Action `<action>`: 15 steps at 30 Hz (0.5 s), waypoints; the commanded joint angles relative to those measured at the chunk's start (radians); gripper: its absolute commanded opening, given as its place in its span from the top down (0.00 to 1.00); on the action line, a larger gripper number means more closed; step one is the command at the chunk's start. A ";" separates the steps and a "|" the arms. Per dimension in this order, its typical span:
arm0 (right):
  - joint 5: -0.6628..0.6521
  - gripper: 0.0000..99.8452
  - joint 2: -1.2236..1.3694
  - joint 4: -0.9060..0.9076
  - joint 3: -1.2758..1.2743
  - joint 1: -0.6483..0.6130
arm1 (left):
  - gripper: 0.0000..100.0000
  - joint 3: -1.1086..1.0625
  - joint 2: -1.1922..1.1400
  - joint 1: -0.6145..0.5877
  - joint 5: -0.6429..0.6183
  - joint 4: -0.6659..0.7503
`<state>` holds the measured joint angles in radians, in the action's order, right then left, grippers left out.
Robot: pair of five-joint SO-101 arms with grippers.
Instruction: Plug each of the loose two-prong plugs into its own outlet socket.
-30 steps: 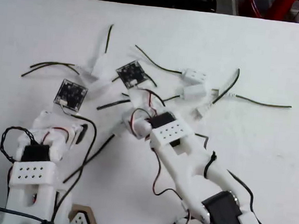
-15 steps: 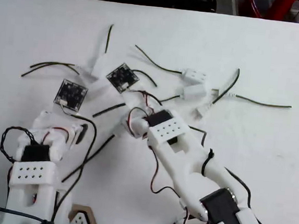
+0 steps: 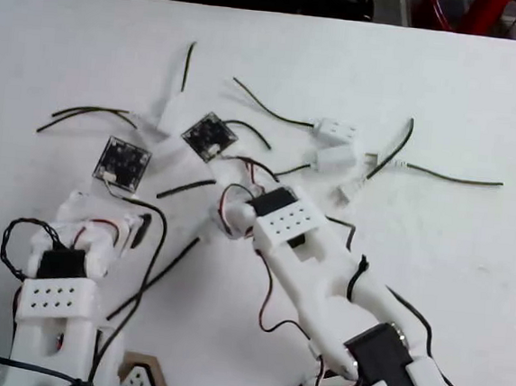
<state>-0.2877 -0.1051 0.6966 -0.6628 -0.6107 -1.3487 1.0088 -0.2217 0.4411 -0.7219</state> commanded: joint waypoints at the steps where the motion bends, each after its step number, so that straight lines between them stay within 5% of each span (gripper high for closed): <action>1: -0.008 0.98 -0.001 -0.056 -0.066 -0.013 | 0.74 0.000 0.022 -0.012 -0.002 0.020; 15: -0.006 0.98 0.127 -0.058 -0.040 -0.008 | 0.74 -0.002 0.021 -0.012 -0.002 0.020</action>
<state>-0.2877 -0.0238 0.6214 -0.7242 -0.6122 -1.3487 1.0088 -0.2217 0.4411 -0.7219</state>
